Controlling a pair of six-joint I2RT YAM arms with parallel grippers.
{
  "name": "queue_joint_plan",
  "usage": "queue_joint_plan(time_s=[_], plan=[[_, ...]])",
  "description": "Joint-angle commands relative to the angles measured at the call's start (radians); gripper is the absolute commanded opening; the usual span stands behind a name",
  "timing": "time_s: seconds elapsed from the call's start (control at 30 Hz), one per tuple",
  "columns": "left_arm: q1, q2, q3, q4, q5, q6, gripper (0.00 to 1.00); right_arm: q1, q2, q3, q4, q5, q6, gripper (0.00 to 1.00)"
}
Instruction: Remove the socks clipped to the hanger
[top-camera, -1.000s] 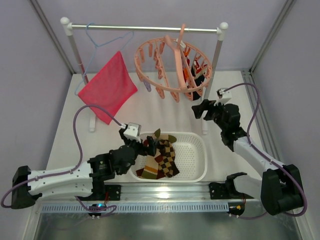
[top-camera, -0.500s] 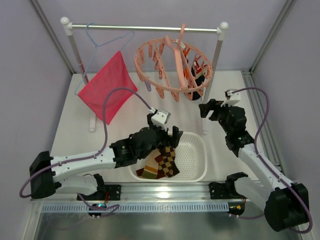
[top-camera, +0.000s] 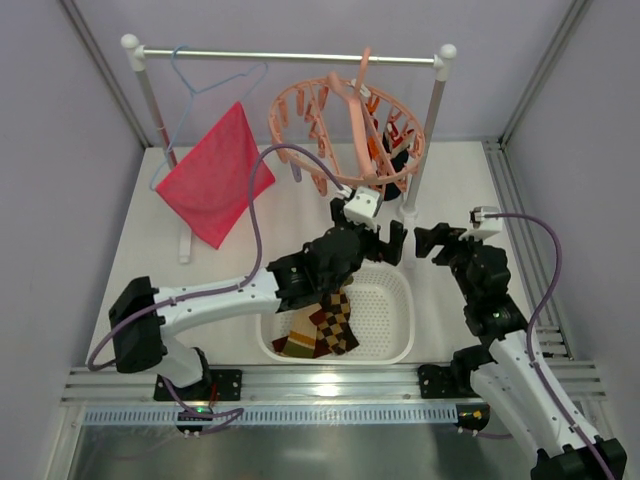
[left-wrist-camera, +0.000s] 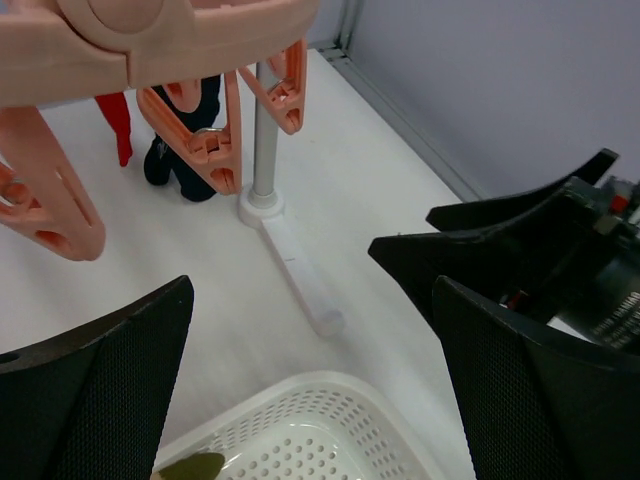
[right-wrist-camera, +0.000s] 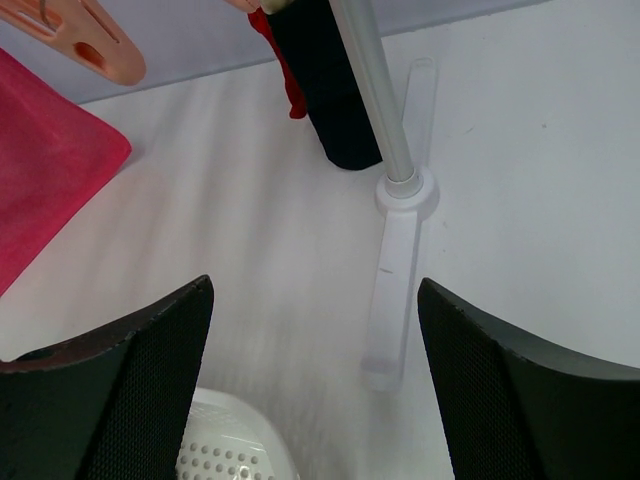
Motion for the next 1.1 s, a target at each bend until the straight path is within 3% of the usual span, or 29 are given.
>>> queue_joint_plan(time_s=[0.0,0.4,1.07], plan=[[0.004,0.059,0.030,0.115,-0.124,0.049,1.00,0.004,-0.060,0.002,-0.048,0.023,-0.008,0.83],[0.004,0.202,0.032,0.473,-0.352,0.172,1.00,0.004,-0.132,0.001,-0.095,0.005,-0.026,0.84],[0.047,0.282,0.099,0.628,-0.397,0.229,1.00,0.005,-0.141,-0.009,-0.077,-0.043,-0.023,0.83]])
